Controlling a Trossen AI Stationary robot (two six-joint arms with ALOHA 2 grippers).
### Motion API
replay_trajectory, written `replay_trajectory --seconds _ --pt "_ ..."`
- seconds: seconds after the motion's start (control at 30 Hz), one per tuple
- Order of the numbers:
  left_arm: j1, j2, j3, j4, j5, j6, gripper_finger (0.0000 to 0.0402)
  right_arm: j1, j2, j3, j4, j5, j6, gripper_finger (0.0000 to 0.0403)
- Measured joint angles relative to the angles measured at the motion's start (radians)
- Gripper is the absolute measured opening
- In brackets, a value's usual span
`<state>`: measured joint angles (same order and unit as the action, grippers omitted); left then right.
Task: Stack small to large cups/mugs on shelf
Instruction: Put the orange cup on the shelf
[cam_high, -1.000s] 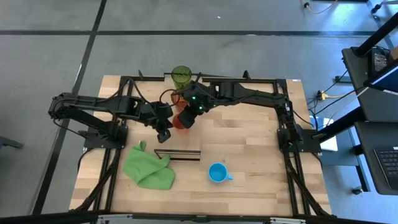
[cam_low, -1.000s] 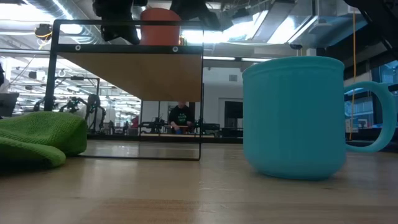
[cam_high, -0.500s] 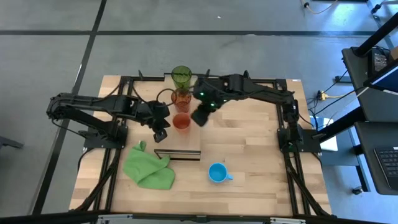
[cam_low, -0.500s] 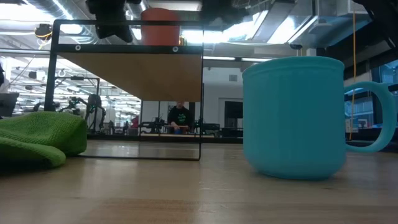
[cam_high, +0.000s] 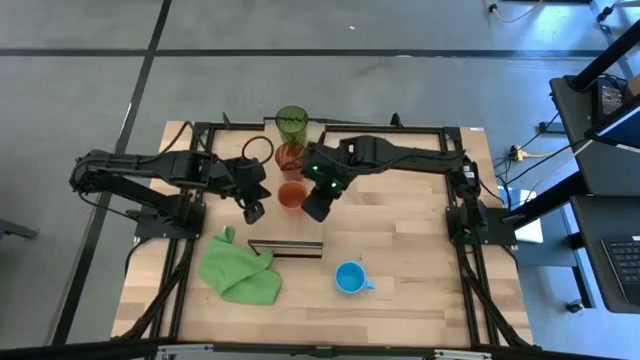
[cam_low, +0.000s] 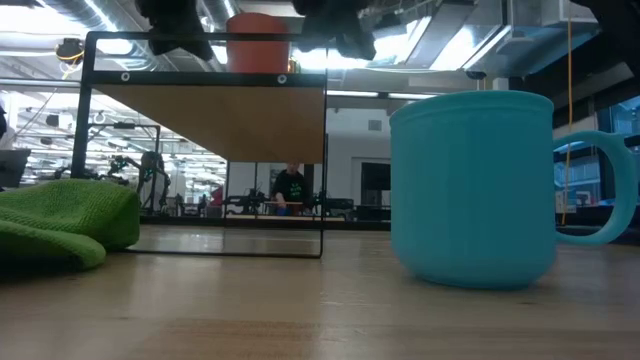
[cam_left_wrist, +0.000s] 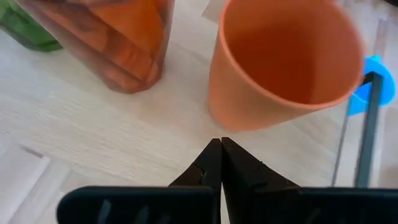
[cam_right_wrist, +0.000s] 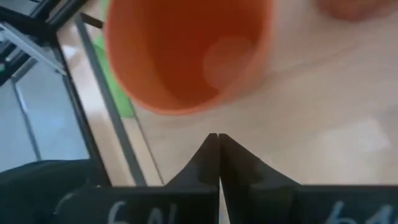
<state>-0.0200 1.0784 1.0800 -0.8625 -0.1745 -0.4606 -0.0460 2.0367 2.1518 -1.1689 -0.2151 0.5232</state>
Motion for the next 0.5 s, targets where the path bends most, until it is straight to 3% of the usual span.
replay_trajectory --seconds 0.5 --pt "0.0 0.001 -0.165 0.224 0.055 -0.061 0.0 0.011 0.0 -0.045 0.143 0.018 0.042 0.0003"
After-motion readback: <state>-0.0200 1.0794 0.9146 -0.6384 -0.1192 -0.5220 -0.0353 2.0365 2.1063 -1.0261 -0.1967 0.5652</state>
